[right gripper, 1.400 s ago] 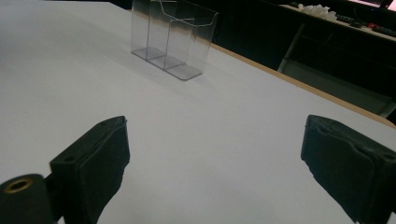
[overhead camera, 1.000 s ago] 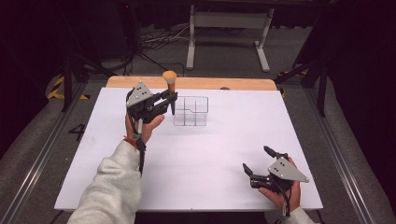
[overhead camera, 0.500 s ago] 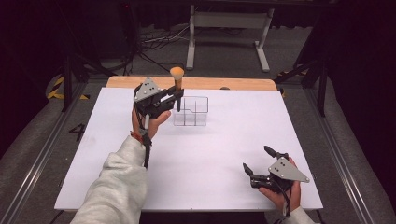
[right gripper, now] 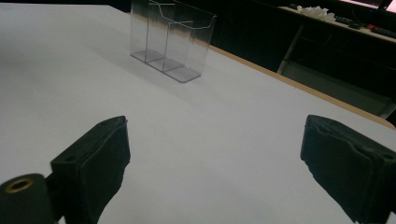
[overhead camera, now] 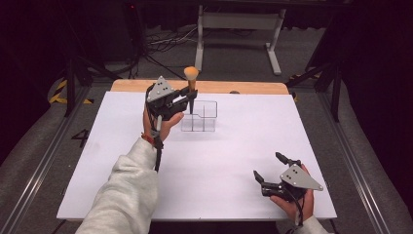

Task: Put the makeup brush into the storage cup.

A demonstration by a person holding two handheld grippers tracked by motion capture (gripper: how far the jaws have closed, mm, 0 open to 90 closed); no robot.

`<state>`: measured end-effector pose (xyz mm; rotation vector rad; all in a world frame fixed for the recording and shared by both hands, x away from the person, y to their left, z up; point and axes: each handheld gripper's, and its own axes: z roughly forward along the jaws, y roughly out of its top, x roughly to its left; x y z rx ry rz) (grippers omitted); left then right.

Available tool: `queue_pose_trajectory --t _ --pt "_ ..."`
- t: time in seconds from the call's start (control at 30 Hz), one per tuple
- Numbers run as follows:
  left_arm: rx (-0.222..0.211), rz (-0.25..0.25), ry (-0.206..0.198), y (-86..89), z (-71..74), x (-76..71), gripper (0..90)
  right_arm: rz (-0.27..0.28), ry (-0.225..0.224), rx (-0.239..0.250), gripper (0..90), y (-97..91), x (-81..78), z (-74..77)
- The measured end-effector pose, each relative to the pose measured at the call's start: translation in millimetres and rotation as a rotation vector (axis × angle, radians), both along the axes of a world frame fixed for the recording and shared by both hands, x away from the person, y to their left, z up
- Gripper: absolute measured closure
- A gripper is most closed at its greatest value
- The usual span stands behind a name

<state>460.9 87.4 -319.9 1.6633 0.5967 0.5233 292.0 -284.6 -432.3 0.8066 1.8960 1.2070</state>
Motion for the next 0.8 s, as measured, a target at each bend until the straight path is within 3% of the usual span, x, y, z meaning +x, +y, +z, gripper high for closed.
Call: queue_pose_trajectory --t 0.8 --pt "0.022 -0.021 0.004 -24.3 2.9 14.3 74.0 0.004 -0.002 0.012 9.0 -1.3 -0.4 0.4"
